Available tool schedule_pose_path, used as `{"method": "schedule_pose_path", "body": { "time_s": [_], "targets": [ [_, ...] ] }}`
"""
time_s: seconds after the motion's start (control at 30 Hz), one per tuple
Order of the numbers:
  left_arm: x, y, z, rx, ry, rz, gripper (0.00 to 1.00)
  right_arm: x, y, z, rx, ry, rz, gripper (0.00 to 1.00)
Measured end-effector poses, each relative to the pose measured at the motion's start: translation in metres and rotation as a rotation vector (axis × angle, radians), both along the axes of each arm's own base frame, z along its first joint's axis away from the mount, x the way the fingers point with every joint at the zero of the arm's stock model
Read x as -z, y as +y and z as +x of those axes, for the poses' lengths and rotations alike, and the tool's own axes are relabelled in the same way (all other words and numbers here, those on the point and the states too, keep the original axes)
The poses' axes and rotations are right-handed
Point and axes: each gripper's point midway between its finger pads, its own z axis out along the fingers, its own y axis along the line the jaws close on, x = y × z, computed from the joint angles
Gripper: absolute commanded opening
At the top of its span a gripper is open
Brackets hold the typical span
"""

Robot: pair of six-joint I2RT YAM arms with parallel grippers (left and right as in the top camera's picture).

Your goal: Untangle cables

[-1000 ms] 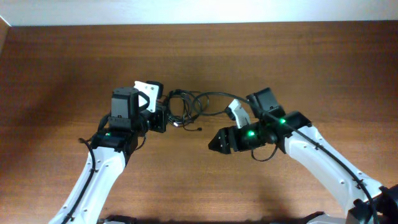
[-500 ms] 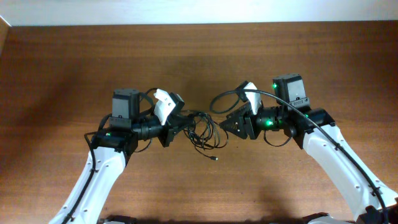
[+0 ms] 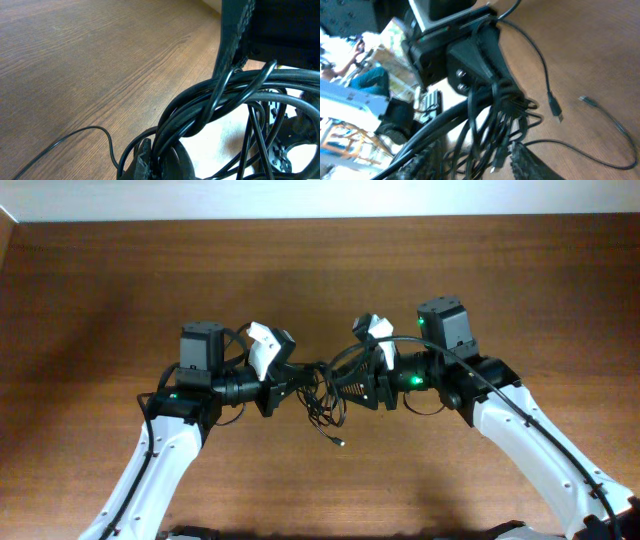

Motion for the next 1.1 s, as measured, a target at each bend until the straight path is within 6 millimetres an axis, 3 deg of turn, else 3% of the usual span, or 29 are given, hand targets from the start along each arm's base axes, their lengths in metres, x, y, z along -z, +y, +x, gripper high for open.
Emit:
{"method": "schedule_pose_path", "body": {
  "time_s": [0.1,0.2,0.37,0.5,0.57,0.77,0.83,0.93,1.07,1.1],
  "targets": [
    [0.000,0.000,-0.001,0.001,0.004,-0.001,0.00,-0.004,0.001,0.013,0.061,-0.002,-0.001,0.26],
    [0.002,0.000,-0.003,0.001,0.019,0.001,0.00,-0.006,0.003,0.017,0.077,-0.002,0.004,0.04],
    [0.005,0.002,-0.003,-0.009,0.032,0.011,0.00,0.002,0.007,0.013,0.093,0.026,-0.039,0.04],
    [0.007,0.002,-0.003,-0.016,0.040,0.023,0.00,0.033,-0.016,0.040,0.324,0.044,-0.229,0.04],
    [0.009,0.002,-0.006,-0.016,0.061,0.026,0.00,0.038,-0.023,0.049,0.406,0.063,-0.267,0.04],
    [0.019,0.006,-0.011,-0.042,0.125,0.077,0.00,0.031,-0.041,0.061,0.506,0.082,-0.267,0.04],
    [0.027,0.015,-0.010,-0.083,0.154,0.121,0.00,0.025,-0.086,0.091,0.698,0.032,-0.311,0.04],
    [0.035,0.025,-0.003,-0.140,0.150,0.181,0.00,0.013,-0.117,0.104,0.829,-0.020,-0.339,0.04],
    [0.038,0.030,0.000,-0.174,0.157,0.203,0.00,-0.002,-0.122,0.101,0.864,-0.039,-0.321,0.12],
    [0.037,0.028,-0.001,-0.166,0.156,0.192,0.00,0.000,-0.123,0.097,0.859,-0.018,-0.332,0.18]
  ]
}}
